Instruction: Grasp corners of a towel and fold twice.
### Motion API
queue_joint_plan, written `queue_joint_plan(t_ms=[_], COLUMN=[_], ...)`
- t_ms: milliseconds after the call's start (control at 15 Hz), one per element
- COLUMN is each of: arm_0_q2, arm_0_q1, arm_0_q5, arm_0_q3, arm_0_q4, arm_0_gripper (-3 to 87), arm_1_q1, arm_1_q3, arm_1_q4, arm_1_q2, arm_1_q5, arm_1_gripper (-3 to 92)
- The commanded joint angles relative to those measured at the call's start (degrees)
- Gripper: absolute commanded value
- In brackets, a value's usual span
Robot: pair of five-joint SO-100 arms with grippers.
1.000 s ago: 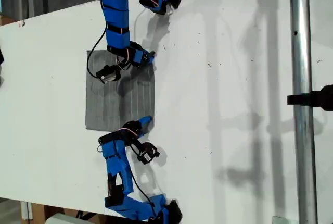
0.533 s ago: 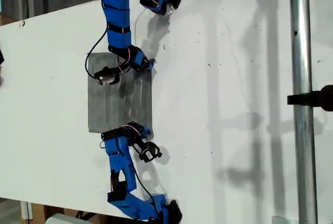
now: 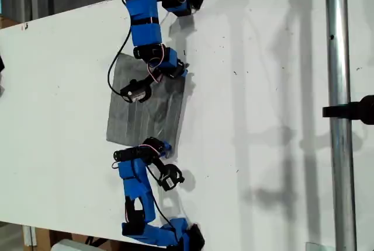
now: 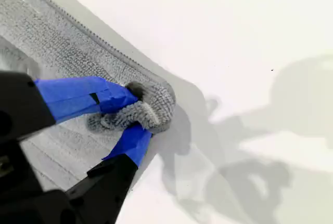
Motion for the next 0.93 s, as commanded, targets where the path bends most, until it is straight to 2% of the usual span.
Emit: queue_joint_plan(t_ms=[0, 133, 333, 467, 867], arm_0_q2=[9.1, 15.8, 20.0, 18.4, 14.1], arm_0_q1=[4.0, 7.4, 1.9, -4.8, -19.0], arm_0_q5=[-0.4, -3.9, -5.5, -2.7, 10.9], arm_0_q3=[2.1, 6.4, 6.7, 4.2, -7.3], arm_0_q4=[1.1, 1.1, 0.5, -1.1, -8.5], arm_0_gripper=[5.6, 5.7, 4.3, 3.6, 2.6], arm_1_q1=[-6.9, -7.2, 3.3, 11.4, 38.3], arm_1_q3=[-11.1, -14.8, -14.5, -12.3, -4.1], arm_1_q4=[3.9, 5.4, 12.7, 14.6, 9.9], arm_1_q2=[-2.5, -4.7, -4.7, -3.6, 13.2], arm_1_q5=[2.3, 4.1, 6.1, 4.9, -5.4], arm_1_gripper=[-0.2, -0.2, -0.2, -0.2, -0.2])
